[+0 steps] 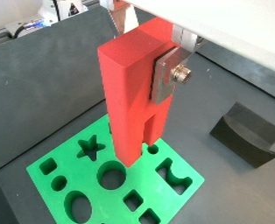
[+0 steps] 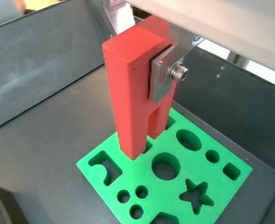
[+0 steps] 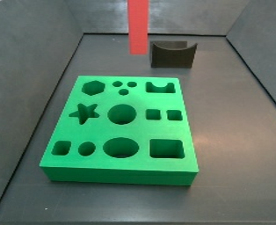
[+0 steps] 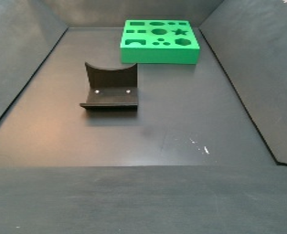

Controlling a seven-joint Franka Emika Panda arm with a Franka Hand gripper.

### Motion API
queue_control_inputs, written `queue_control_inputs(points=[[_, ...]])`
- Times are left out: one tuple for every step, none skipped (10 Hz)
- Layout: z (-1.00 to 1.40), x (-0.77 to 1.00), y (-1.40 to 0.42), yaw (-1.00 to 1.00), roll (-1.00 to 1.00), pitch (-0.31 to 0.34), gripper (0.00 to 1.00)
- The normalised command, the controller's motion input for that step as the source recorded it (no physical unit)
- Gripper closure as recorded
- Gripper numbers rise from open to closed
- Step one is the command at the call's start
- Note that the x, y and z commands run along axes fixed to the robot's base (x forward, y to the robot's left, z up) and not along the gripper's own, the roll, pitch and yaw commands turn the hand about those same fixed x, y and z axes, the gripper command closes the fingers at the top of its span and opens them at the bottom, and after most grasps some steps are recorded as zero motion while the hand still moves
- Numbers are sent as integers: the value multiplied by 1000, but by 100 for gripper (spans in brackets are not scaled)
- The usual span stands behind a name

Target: Insert the double-square object.

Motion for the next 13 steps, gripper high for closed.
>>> queue_control_inputs(points=[[-149,140,-83,-914,0,0,100],[-143,169,-86,-891,0,0,100],[-134,200,-89,-866,0,0,100],[-137,266,-94,-814,0,0,100],[-151,331,-103,-757,0,0,100],[-163,340,-106,-751,0,0,100],[-166,323,-100,-771,0,0,100],[-169,314,-100,-786,0,0,100],[-169,337,-106,-766,0,0,100],[-180,371,-109,-731,0,0,100],[-191,366,-111,-734,0,0,100],[-203,343,-109,-749,0,0,100],[-203,323,-106,-763,0,0,100]])
